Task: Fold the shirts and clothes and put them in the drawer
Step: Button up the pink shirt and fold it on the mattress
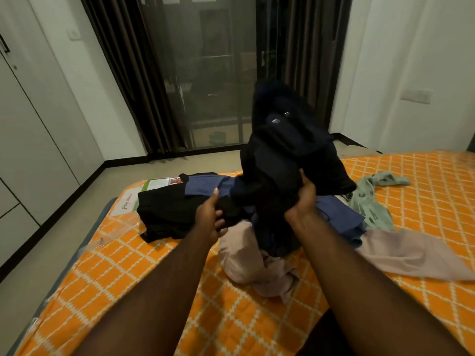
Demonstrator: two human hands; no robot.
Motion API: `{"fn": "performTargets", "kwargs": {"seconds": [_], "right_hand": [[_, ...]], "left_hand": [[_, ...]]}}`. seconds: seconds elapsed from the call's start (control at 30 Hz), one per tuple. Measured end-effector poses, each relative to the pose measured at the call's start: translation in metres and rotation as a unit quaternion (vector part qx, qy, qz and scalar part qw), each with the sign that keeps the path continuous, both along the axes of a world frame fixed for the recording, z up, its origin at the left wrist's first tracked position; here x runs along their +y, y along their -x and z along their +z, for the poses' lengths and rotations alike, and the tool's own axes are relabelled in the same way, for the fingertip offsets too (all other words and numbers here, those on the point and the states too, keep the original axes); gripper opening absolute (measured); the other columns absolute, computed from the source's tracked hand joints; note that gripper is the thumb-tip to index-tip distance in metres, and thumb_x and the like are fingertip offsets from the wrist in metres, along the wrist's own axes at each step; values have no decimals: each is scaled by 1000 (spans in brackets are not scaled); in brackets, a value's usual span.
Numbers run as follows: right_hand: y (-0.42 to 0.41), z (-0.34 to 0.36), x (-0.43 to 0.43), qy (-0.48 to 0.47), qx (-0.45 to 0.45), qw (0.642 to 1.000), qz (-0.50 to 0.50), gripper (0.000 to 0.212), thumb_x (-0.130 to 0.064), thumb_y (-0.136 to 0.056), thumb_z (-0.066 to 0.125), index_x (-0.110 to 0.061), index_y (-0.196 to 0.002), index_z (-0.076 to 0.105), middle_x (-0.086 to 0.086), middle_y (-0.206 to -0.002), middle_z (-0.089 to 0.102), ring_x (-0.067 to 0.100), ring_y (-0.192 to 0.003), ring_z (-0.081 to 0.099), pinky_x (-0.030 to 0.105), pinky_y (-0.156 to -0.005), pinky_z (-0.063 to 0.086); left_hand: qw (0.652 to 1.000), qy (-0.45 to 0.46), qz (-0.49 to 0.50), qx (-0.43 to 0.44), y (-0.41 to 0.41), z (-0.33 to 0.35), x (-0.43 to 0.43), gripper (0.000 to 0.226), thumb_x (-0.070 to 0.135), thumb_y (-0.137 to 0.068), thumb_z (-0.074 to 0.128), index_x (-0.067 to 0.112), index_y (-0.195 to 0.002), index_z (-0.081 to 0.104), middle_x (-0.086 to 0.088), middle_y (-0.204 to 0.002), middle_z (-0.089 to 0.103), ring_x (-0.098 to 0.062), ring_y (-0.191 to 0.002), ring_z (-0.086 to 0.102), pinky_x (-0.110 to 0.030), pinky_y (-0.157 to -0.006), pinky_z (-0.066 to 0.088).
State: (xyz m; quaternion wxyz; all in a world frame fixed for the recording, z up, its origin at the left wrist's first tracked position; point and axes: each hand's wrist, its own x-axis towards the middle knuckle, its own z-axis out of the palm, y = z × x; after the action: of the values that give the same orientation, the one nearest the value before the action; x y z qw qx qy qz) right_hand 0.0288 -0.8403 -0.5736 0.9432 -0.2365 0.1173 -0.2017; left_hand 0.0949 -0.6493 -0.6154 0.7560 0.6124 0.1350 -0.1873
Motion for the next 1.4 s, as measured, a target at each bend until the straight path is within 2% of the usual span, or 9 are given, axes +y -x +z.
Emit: {"fn": "performTargets", "kwargs": {"seconds": [0.13, 0.3, 0.47, 0.7, 0.83, 0.97, 1.17, 1.3, 1.4], "right_hand": [[0, 13, 20, -41, -2, 999, -2, 59, -34, -112, 30, -11, -87, 78, 13, -85, 76, 25, -72, 75, 31, -60, 60], [11, 34, 25, -8, 8, 1000, 26, 38, -35, -111, 31, -17, -122, 63, 13, -118, 68, 25, -84, 62, 34, -77, 50], [18, 37, -18, -24, -51, 998, -30, 45, -43, -106, 46, -11, -132, 65, 16, -130, 68, 33, -109, 67, 45, -95, 54], [29, 25, -114, 16, -61, 959, -275, 85, -36, -63, 94, -5, -135, 62, 16, -129, 70, 39, -116, 68, 58, -98, 55], [44, 25, -134, 37, 27, 904, -426, 62, -34, -78, 86, -17, -131, 57, 7, -123, 72, 26, -104, 74, 50, -87, 61], [43, 13, -136, 52, 114, 878, -461, 78, -53, -71, 83, -24, -135, 48, 0, -125, 68, 22, -106, 72, 45, -88, 62], [34, -1, -173, 76, 227, 851, -467, 94, -44, -91, 73, -16, -160, 15, 12, -145, 54, 33, -128, 58, 45, -104, 52], [27, -9, -177, 170, 383, 823, -383, 110, -44, -94, 69, -14, -162, -12, 23, -159, 35, 42, -140, 45, 46, -110, 43], [17, -12, -170, 314, 467, 775, -287, 95, -41, -94, 68, -25, -164, 7, 24, -165, 13, 48, -142, 37, 51, -111, 44]], "left_hand": [[989, 60, -99, 88, 14, -14, -9, 85, 79, -82, 56, 18, -140, 46, -21, -137, 49, -46, -118, 52, -66, -97, 46], [964, 216, -136, 74, 12, -11, -43, 69, 69, -97, 35, 16, -137, 54, -23, -132, 57, -48, -116, 57, -62, -88, 52], [982, -24, -177, -54, 18, 4, -79, 35, 47, -105, 44, 22, -129, 53, -4, -123, 60, -30, -108, 59, -47, -90, 50], [920, -85, -313, -220, 41, -1, -145, 51, 10, -103, 55, 9, -150, 34, -13, -146, 47, -26, -130, 49, -15, -76, 51], [898, -74, -351, -255, 54, -13, -195, 69, 7, -99, 62, 7, -157, 24, -12, -161, 31, -20, -148, 31, -34, -113, 40], [899, -68, -352, -250, 60, -10, -232, 76, 24, -95, 69, 18, -157, 27, -3, -159, 39, -21, -141, 42, -46, -115, 40], [717, -390, -390, -426, 40, -37, -217, 71, 39, -90, 67, 16, -151, 39, -14, -146, 49, -36, -132, 50, -44, -103, 47], [740, -495, -298, -344, 5, -65, -184, 39, 31, -93, 62, 9, -124, 53, -22, -133, 46, -46, -120, 50, -50, -97, 46], [790, -490, -215, -298, -14, -68, -170, 42, 23, -95, 60, 8, -132, 47, -24, -142, 38, -47, -123, 48, -48, -100, 44]]}}
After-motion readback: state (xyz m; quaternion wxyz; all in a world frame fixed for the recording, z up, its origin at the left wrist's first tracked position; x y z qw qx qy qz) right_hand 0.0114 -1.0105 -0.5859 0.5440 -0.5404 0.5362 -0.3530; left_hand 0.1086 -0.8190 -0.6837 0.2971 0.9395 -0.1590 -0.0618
